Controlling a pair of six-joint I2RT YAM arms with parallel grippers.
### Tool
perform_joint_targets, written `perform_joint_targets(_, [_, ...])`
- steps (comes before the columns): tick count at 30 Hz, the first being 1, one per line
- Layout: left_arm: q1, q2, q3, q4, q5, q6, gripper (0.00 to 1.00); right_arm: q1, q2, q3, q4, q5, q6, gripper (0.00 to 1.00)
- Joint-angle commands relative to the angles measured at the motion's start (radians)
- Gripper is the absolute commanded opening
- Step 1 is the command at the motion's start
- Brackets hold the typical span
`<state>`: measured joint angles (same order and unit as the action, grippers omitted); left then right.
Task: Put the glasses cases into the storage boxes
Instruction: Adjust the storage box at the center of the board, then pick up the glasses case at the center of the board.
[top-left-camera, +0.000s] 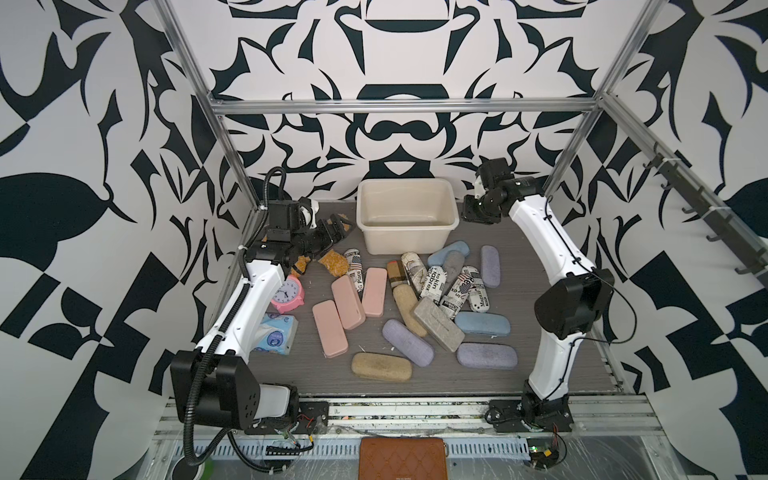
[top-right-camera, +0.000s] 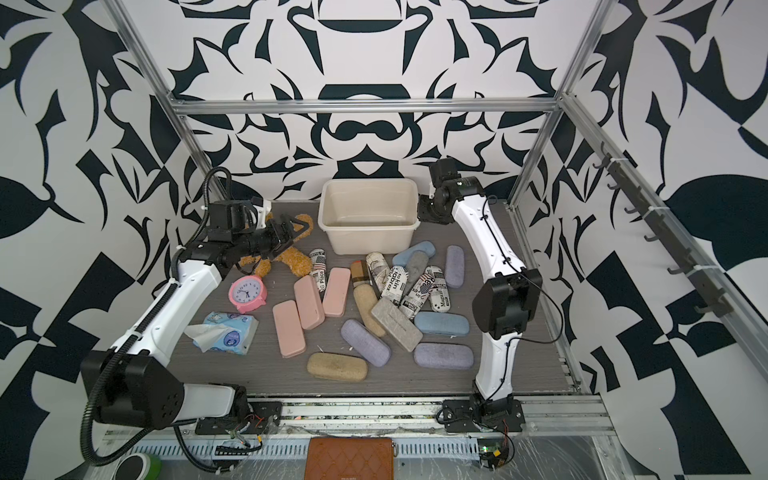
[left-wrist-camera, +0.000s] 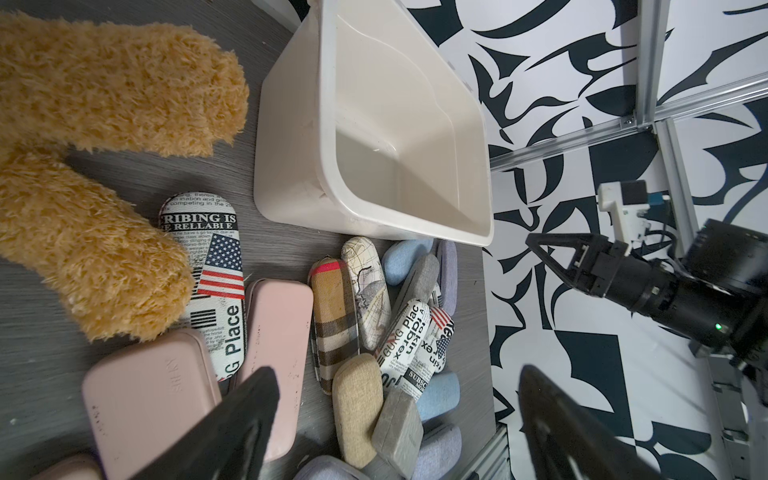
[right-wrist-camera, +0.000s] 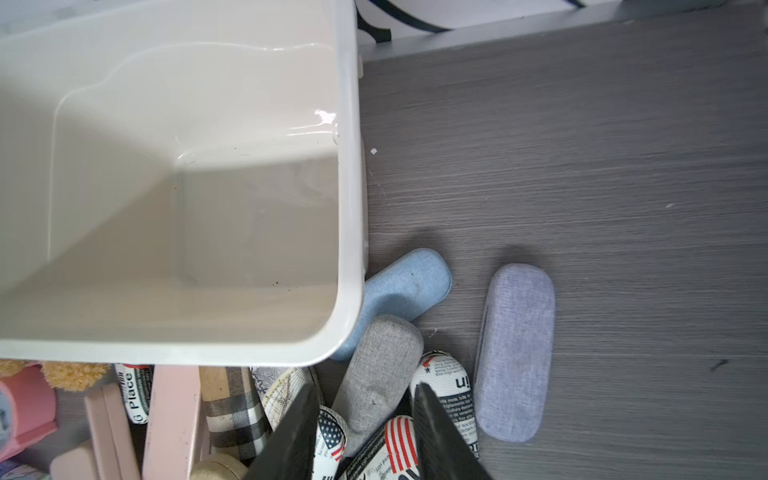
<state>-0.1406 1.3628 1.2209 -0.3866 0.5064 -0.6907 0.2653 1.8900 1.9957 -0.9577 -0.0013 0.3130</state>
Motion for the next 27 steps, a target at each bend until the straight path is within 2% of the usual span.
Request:
perform_joint_targets(1, [-0.003, -0.013, -0.012, 0.000, 0.018, 0.000, 0.94, 0.101, -0.185, -0.202, 0.141, 0.129, -0.031, 0.69])
perform_joint_targets(2, [-0.003, -0.014, -0.014, 0.001, 0.018, -0.001, 0.93, 0.127, -0.251, -0.297, 0.205, 0.147, -0.039, 0.81])
perform_joint_targets(3, [-0.004, -0.014, -0.018, 0.004, 0.017, -0.004, 0.93, 0.155, -0.314, -0.385, 0.259, 0.183, -0.038, 0.98])
perform_joint_targets(5, [-0.003, -0.014, -0.027, 0.016, 0.023, -0.014, 0.94, 0.198, -0.419, -0.528, 0.334, 0.269, -0.037, 0.99])
perform_joint_targets(9, [-0.004, -0.010, -0.029, 0.023, 0.043, -0.024, 0.94, 0.236, -0.580, -0.701, 0.311, 0.204, -0.011, 0.75])
perform_joint_targets(11, [-0.004, -0.011, -0.032, 0.025, 0.048, -0.027, 0.94, 0.274, -0.609, -0.739, 0.268, 0.103, -0.033, 0.29])
perform_joint_targets(12, [-0.004, -0.011, -0.032, 0.025, 0.050, -0.029, 0.94, 0.305, -0.614, -0.749, 0.240, 0.071, -0.043, 0.26])
perform_joint_targets(13, [-0.005, -0.013, -0.032, 0.027, 0.054, -0.029, 0.94, 0.333, -0.615, -0.755, 0.223, 0.034, -0.063, 0.27])
perform_joint_targets(15, [-0.004, -0.015, -0.033, 0.032, 0.064, -0.030, 0.94, 0.427, -0.595, -0.763, 0.184, -0.016, -0.101, 0.38])
perform_joint_targets(18, [-0.004, -0.022, -0.040, 0.031, 0.038, -0.043, 0.95, 0.611, -0.520, -0.732, 0.142, 0.006, -0.190, 0.52])
perform_joint_targets(20, [-0.002, -0.017, -0.032, 0.007, 0.003, -0.049, 0.95, 0.694, -0.453, -0.706, 0.136, -0.012, -0.239, 0.53])
perform_joint_targets(23, [0.005, -0.002, 0.003, -0.075, -0.061, -0.043, 0.97, 0.756, -0.362, -0.663, 0.145, -0.086, -0.280, 0.57])
perform_joint_targets(27, [0.031, -0.002, 0.009, -0.098, -0.085, -0.043, 0.99, 0.843, -0.236, -0.591, 0.151, -0.046, -0.329, 0.62])
